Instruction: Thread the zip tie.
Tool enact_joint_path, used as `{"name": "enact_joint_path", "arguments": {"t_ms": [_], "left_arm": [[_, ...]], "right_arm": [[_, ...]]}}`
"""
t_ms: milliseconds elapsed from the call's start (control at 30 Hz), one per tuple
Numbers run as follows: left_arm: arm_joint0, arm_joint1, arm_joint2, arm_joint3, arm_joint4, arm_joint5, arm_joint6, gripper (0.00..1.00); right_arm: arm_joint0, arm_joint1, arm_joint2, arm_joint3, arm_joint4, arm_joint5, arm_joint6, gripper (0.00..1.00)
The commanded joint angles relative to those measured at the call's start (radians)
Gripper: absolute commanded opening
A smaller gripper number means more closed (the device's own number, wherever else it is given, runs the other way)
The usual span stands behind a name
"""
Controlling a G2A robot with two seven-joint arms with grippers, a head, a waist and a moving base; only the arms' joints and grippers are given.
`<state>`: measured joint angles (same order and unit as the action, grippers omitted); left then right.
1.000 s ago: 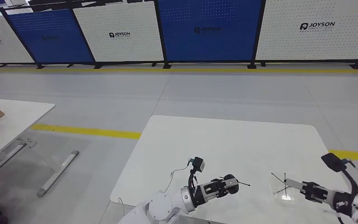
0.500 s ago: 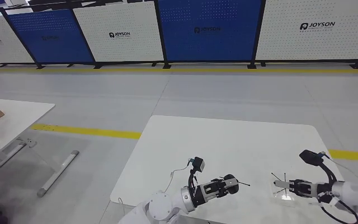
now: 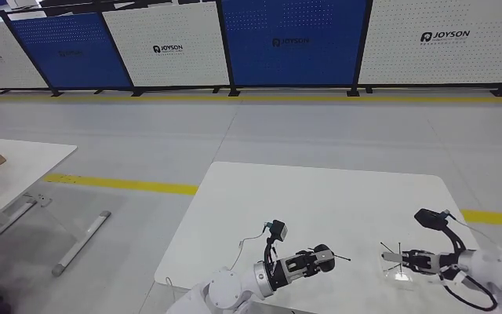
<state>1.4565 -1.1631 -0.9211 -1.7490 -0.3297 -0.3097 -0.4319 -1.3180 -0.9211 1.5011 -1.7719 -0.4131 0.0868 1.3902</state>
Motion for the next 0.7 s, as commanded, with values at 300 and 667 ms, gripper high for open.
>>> {"name": "enact_joint_path", "arguments": {"t_ms": [300,667], "left_arm": [[0.0,0.0,0.0,0.0,0.0,0.0,0.0,0.0],[0.0,0.0,0.0,0.0,0.0,0.0,0.0,0.0]], "right_arm": [[0.027,0.007,-0.03,0.008,0.008,0.03,0.0,1.0],[0.068,0.008,-0.09,0.013,-0.082,0.126,-0.015,1.0]]}}
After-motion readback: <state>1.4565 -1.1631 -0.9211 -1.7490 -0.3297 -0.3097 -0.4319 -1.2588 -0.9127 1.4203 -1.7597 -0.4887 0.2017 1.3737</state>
